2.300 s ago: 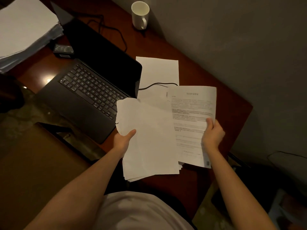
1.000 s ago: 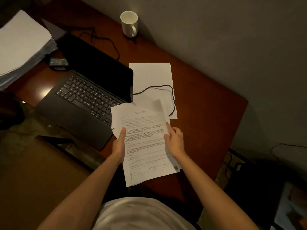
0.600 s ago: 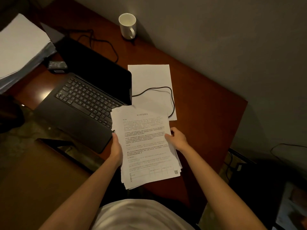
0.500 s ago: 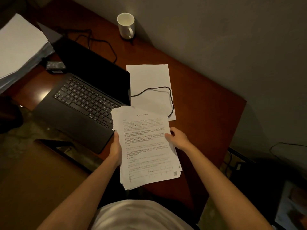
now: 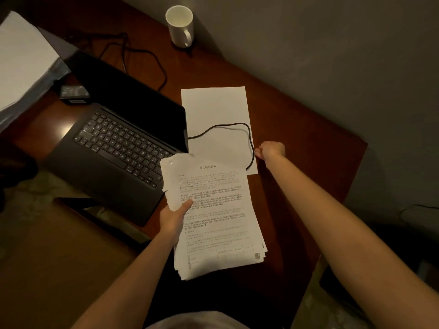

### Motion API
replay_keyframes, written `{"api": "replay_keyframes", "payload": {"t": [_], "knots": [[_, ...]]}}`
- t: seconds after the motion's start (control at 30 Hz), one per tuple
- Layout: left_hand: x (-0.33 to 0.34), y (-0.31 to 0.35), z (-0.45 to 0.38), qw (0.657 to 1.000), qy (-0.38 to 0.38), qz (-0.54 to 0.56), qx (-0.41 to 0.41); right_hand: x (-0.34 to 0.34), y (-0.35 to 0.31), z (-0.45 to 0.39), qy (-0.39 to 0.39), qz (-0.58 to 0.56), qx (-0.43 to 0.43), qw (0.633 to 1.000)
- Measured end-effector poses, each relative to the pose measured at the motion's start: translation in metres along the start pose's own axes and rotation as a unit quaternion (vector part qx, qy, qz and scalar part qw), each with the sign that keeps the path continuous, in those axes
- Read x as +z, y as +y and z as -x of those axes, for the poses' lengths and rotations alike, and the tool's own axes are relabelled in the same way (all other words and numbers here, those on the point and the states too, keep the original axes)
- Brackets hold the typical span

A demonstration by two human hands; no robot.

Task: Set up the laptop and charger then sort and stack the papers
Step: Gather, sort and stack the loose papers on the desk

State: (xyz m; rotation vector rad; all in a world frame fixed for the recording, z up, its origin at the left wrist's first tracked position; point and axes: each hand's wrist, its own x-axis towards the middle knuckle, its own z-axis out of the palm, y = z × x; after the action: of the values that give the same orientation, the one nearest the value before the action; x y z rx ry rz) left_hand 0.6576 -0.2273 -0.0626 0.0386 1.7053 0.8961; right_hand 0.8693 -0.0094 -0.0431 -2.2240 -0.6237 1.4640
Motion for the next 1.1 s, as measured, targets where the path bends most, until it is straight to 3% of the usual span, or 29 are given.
{"api": "replay_keyframes", "payload": {"t": [0.07, 0.2, 0.4, 0.6, 0.77, 0.97, 1.1], "knots": [[0.001, -0.002, -0.002, 1.000, 0.003, -0.004, 0.008, 0.007, -0.017, -0.001, -0.034, -0.008, -0.007, 0.999], [0.002, -0.004, -0.005, 1.000, 0.011, 0.006, 0.013, 0.024, -0.042, -0.001, 0.035, 0.130, -0.032, 0.990], [0.004, -0.006, -0.009, 0.999, 0.024, 0.018, 0.017, 0.034, -0.053, -0.001, 0.029, 0.316, -0.068, 0.946], [0.003, -0.006, -0.010, 0.999, 0.022, 0.019, 0.015, 0.032, -0.044, -0.005, -0.022, 0.319, -0.127, 0.939], [0.002, -0.006, -0.010, 1.000, 0.011, 0.016, 0.014, -0.005, -0.033, 0.004, 0.081, 0.262, -0.169, 0.947], [0.002, -0.007, -0.006, 0.999, 0.000, 0.014, 0.039, -0.067, -0.031, 0.055, 0.223, 0.265, -0.325, 0.880], [0.001, -0.005, -0.001, 0.999, -0.005, 0.009, 0.037, -0.082, -0.021, 0.122, 0.246, 0.295, -0.441, 0.811]]}}
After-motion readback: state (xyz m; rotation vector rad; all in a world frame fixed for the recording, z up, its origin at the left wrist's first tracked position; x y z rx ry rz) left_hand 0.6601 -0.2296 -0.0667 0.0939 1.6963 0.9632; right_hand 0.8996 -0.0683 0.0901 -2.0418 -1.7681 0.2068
